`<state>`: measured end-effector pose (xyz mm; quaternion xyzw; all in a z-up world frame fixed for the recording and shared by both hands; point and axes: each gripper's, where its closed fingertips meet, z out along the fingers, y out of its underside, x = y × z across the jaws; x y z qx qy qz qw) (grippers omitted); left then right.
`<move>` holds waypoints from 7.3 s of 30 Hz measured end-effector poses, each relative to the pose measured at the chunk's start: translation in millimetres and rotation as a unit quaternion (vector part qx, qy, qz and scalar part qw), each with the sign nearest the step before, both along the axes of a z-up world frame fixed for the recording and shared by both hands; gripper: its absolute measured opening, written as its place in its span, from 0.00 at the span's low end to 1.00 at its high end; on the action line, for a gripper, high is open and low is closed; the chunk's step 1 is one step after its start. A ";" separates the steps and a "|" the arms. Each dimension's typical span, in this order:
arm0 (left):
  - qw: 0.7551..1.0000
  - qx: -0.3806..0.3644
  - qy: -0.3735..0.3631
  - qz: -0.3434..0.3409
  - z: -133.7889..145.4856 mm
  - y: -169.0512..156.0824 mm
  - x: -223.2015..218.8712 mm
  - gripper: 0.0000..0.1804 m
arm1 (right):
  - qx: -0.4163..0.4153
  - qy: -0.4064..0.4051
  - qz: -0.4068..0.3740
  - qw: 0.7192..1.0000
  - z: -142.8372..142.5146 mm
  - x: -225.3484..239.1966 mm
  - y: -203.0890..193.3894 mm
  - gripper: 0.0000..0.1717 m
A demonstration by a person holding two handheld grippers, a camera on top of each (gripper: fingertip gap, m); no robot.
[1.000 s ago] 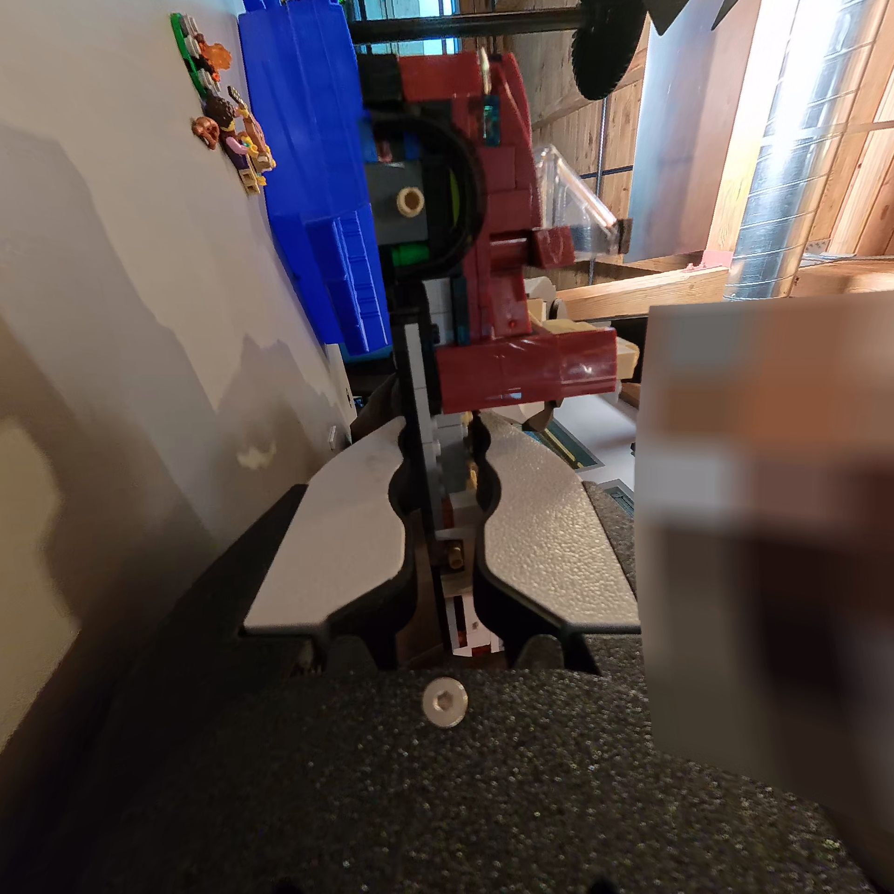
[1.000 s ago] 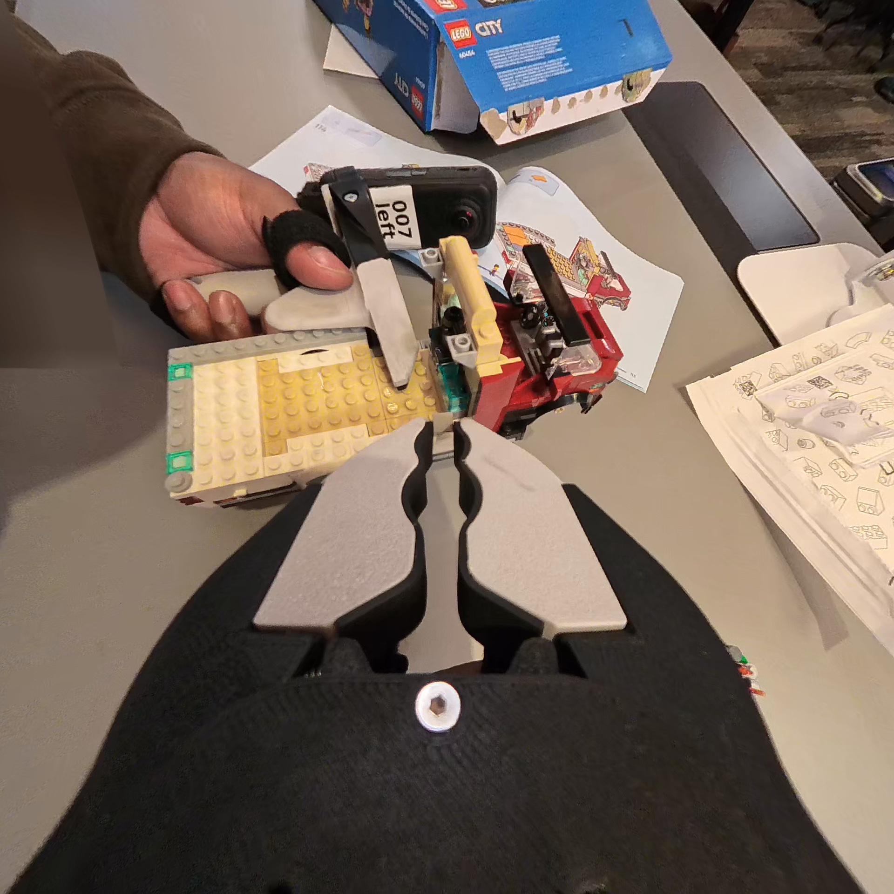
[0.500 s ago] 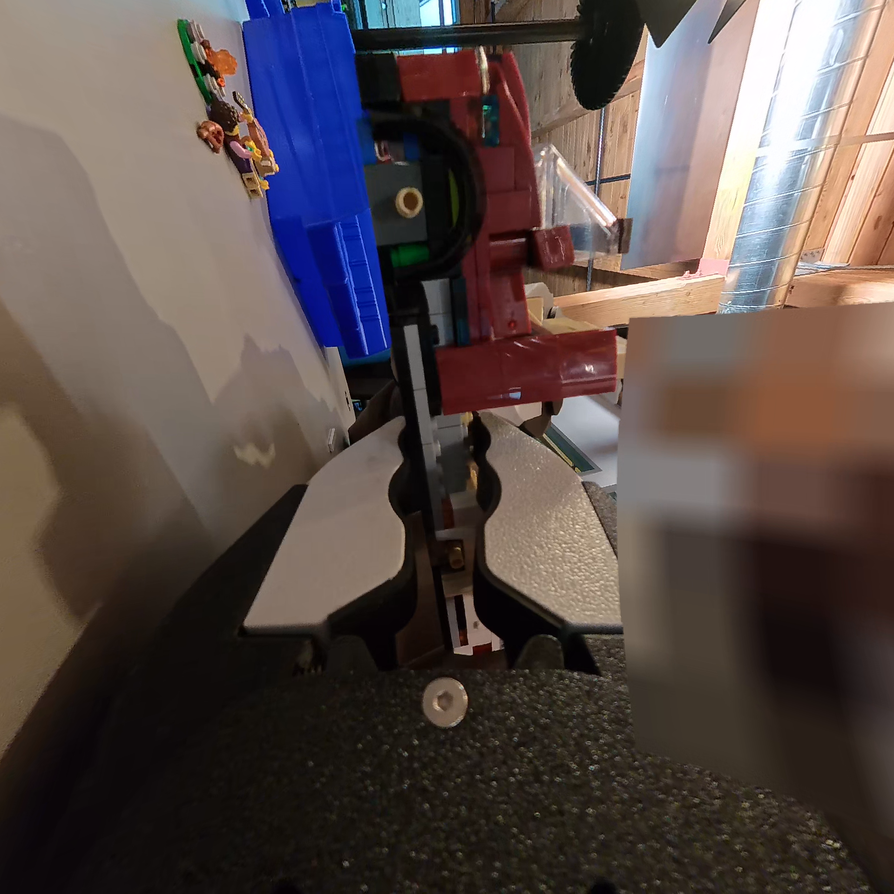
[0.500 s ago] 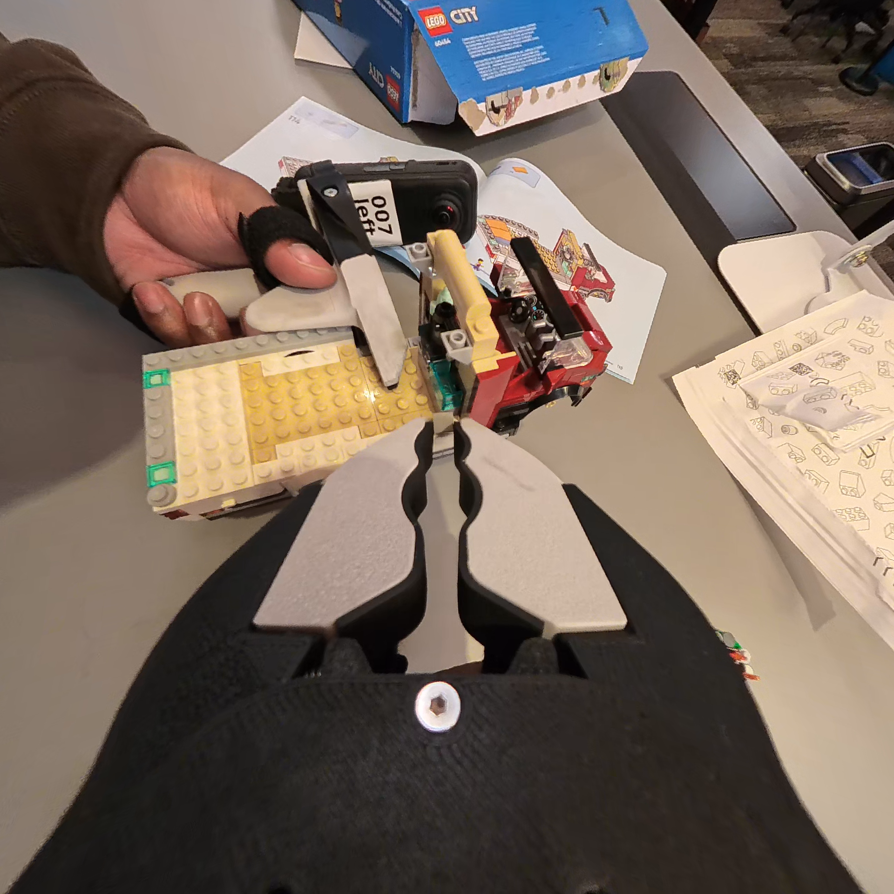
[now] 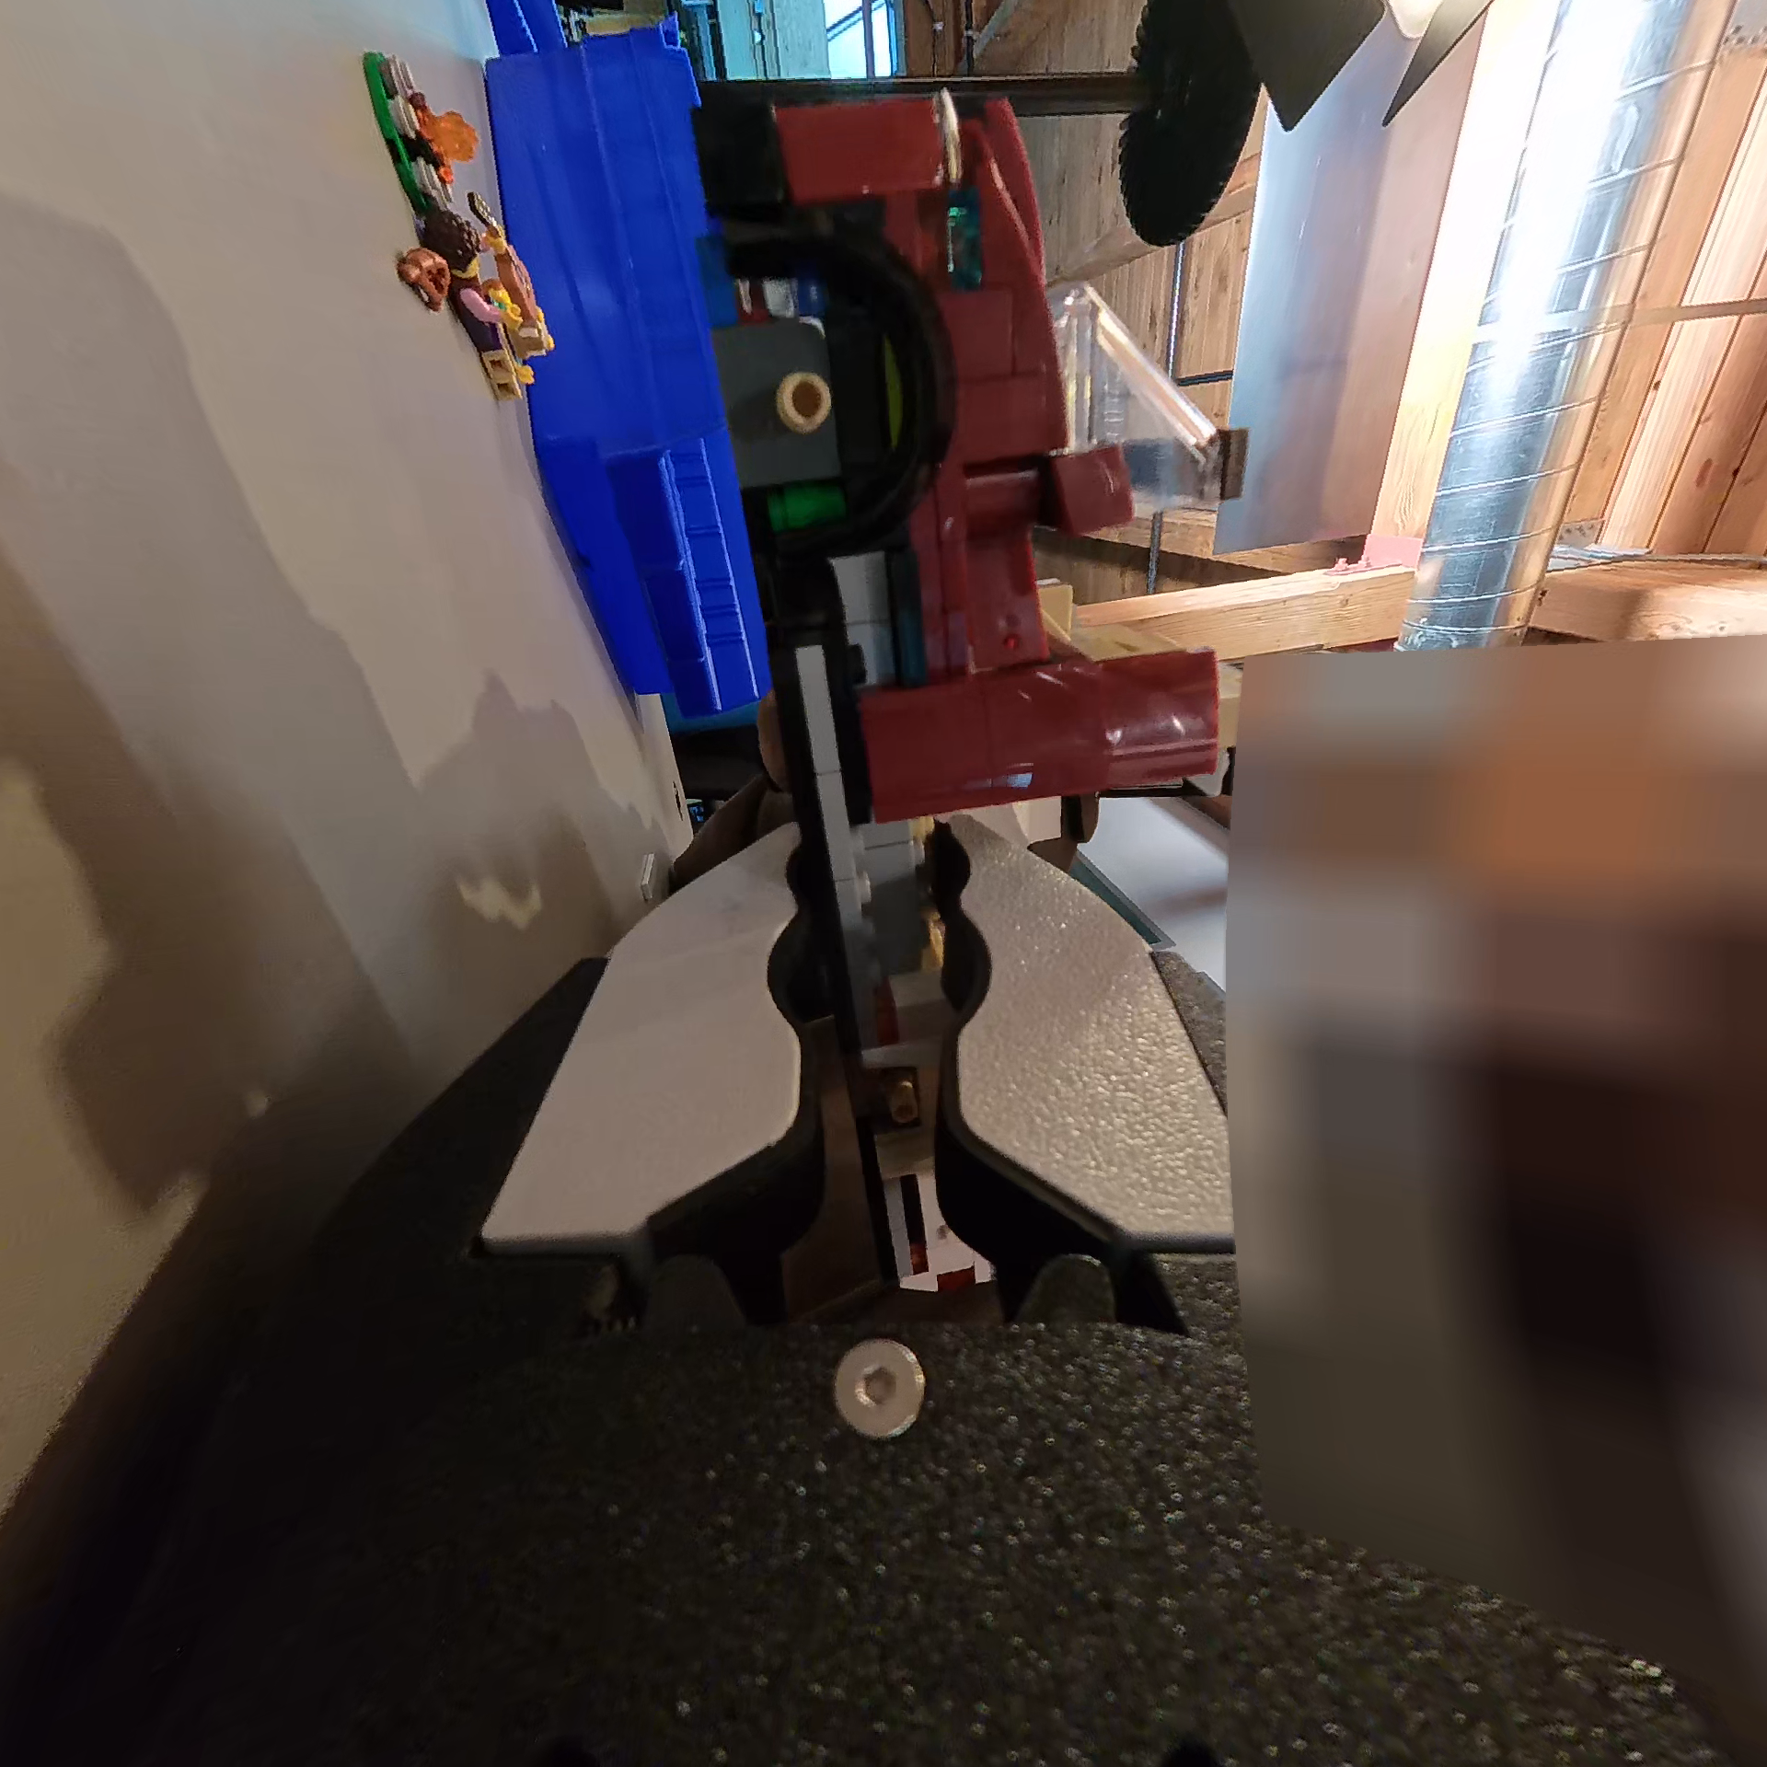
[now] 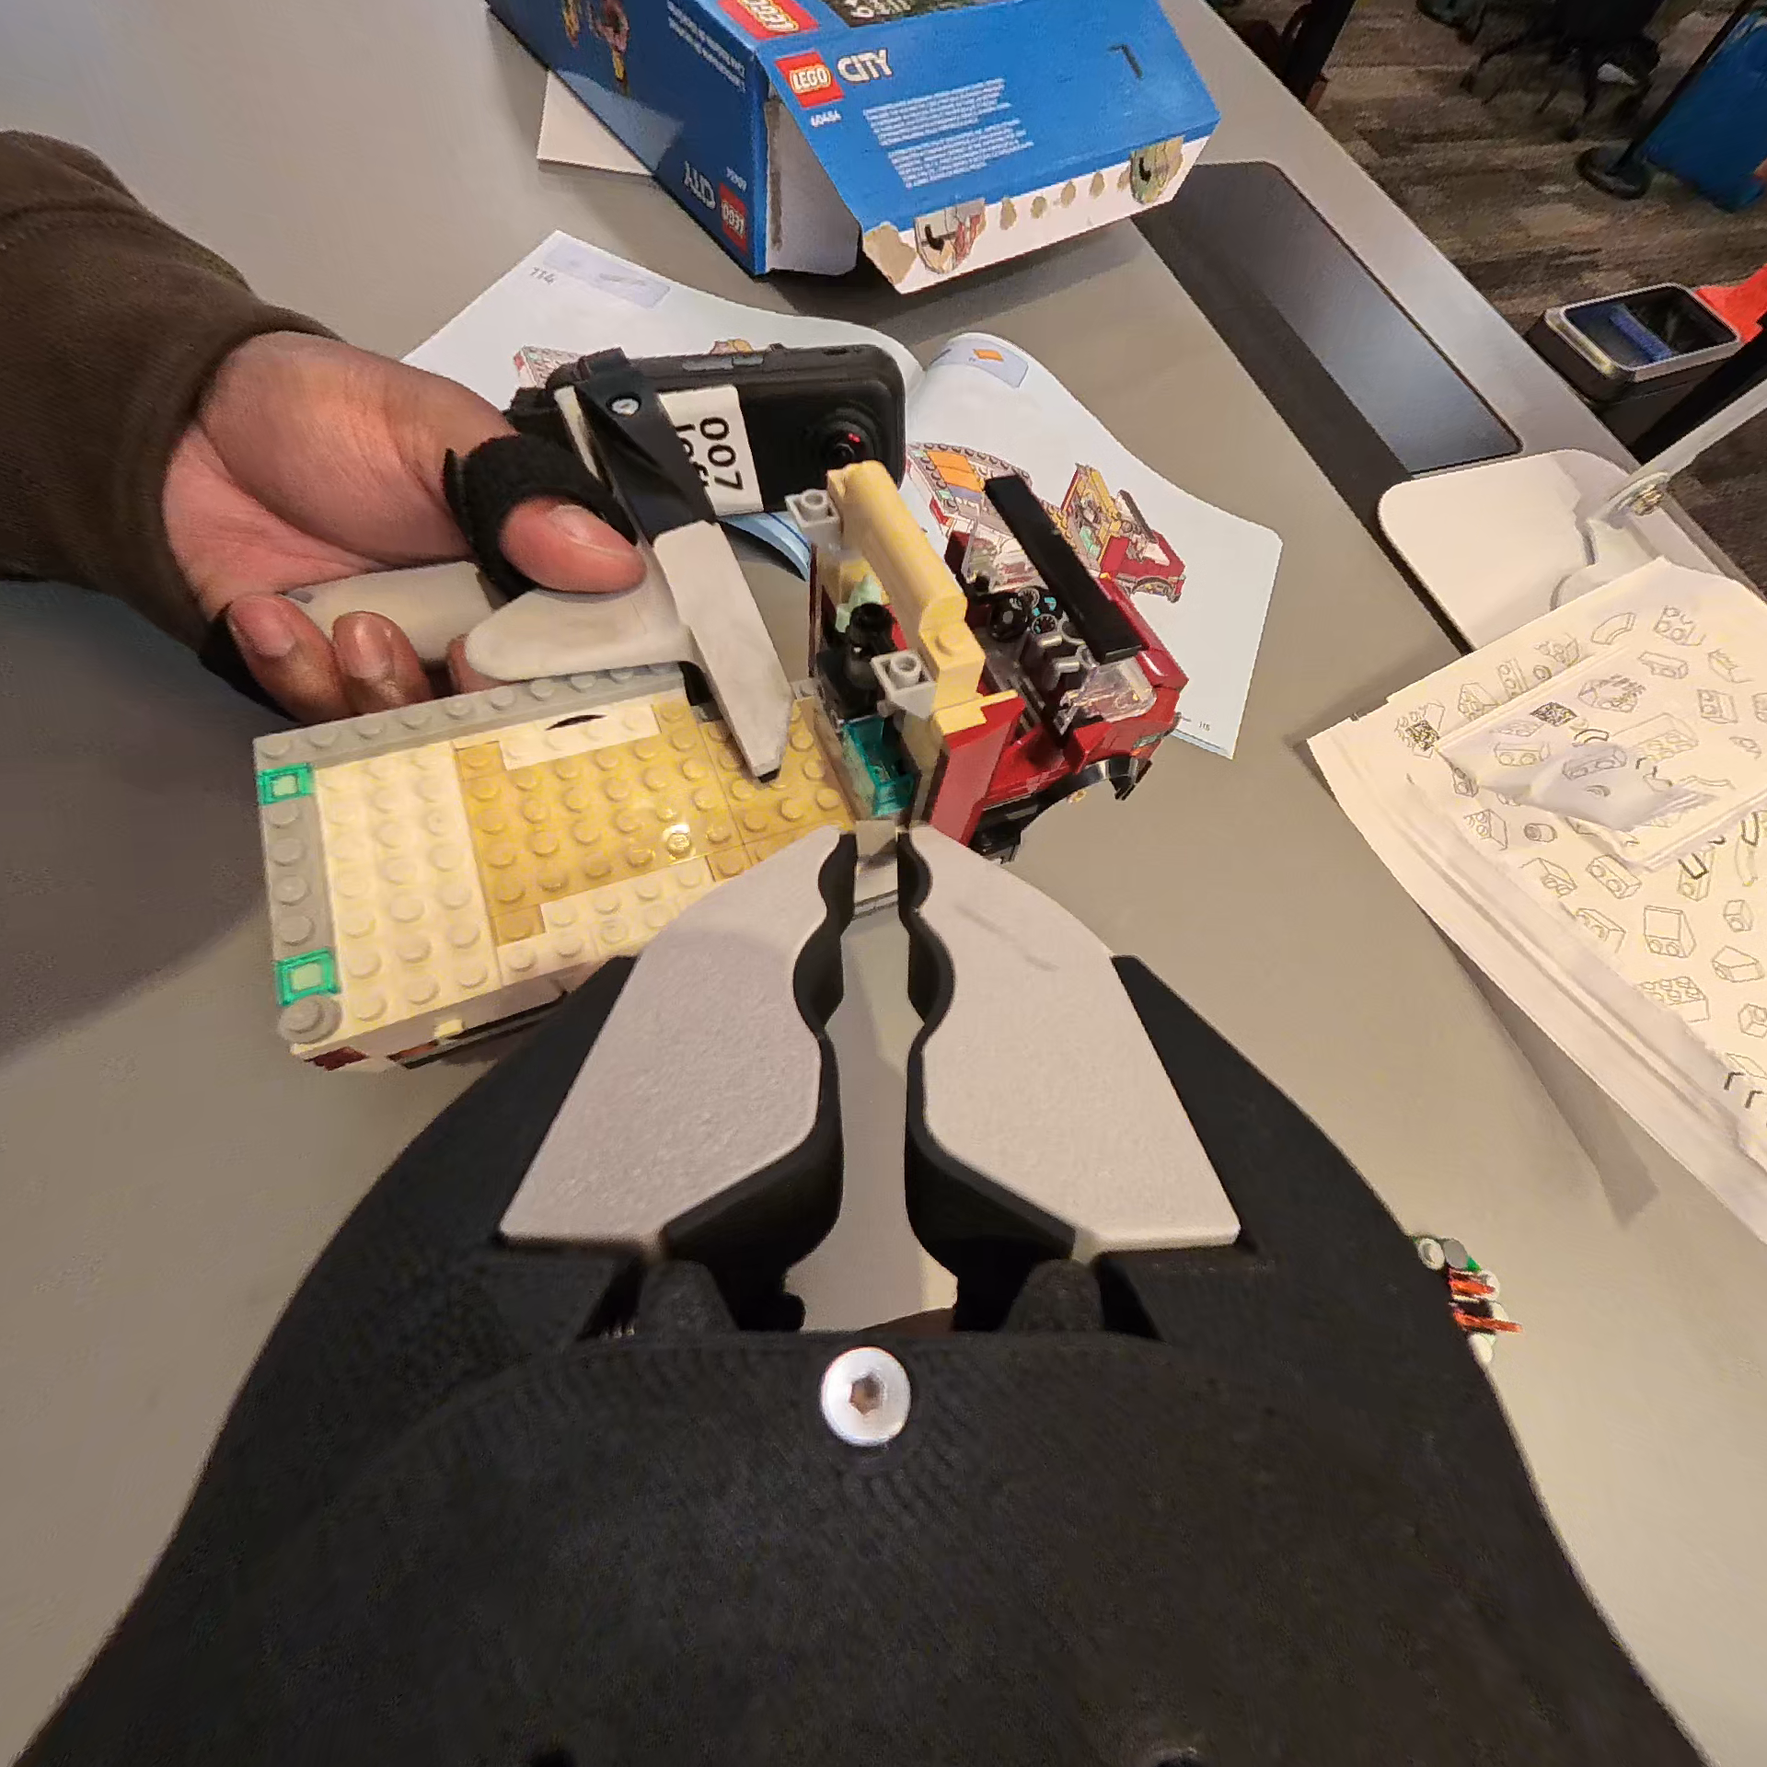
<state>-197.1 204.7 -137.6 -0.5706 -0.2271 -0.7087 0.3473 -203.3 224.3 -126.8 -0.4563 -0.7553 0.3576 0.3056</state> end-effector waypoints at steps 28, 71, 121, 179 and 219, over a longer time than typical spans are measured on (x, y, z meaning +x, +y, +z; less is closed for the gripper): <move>1.000 0.001 0.000 0.005 -0.1 0.7 -0.7 0.12 | 0.004 0.073 0.012 0.997 13.3 6.1 2.9 0.06; 1.000 0.003 0.004 0.008 0.2 0.8 -2.2 0.12 | 0.097 0.146 0.044 0.983 6.1 2.1 9.0 0.06; 0.996 0.061 0.063 -0.002 8.9 -2.9 9.9 0.12 | -0.539 -0.074 -0.053 0.837 -7.6 0.0 3.2 0.24; 0.997 0.066 0.039 0.012 12.0 -2.2 -3.7 0.12 | -0.467 0.047 -0.039 0.882 10.3 -1.6 11.7 0.25; 0.995 0.058 0.052 -0.059 7.3 -9.6 23.4 0.12 | 0.481 0.395 0.166 0.765 -14.4 22.7 -16.7 0.36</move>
